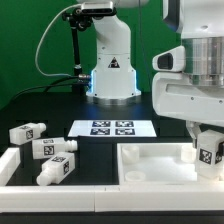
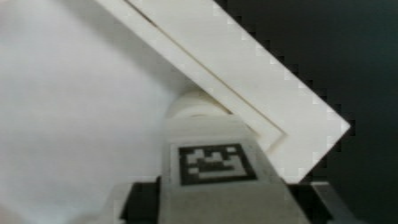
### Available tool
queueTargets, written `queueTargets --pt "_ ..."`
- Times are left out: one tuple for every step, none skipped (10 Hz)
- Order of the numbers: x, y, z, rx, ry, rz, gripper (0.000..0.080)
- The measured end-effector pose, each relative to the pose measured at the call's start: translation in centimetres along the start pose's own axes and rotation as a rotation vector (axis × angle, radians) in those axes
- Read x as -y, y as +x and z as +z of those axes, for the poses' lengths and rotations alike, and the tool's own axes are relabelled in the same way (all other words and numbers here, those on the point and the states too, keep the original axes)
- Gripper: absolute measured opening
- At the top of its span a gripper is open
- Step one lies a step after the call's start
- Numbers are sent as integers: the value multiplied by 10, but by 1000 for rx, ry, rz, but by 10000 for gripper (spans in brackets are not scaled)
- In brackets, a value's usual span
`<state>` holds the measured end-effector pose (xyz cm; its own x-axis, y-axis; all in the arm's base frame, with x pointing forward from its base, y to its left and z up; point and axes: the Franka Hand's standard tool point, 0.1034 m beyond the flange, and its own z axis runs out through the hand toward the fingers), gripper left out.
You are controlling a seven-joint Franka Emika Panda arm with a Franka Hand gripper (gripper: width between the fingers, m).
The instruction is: Assemble one leg
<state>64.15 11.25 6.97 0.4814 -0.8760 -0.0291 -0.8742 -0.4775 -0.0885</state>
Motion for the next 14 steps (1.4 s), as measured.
queueTargets --pt "1 3 0 16 14 198 285" --pt "2 1 1 16 27 396 285" --pt "2 -1 2 19 54 574 285" --pt "1 0 2 22 65 600 285" --pt "1 -1 2 21 65 579 286" --pt "-1 0 2 20 54 475 286" --pt "-4 2 2 28 35 282 454" --pt "-5 9 1 26 42 90 601" --pt "-5 9 -2 26 47 -29 634" --pt "-4 7 -4 18 57 -87 634" --pt "-5 8 -2 16 55 -148 647" --pt "-6 9 -1 14 53 -214 647" --pt "-5 8 -2 4 44 -339 649" --pt "2 3 -8 -29 18 -622 649"
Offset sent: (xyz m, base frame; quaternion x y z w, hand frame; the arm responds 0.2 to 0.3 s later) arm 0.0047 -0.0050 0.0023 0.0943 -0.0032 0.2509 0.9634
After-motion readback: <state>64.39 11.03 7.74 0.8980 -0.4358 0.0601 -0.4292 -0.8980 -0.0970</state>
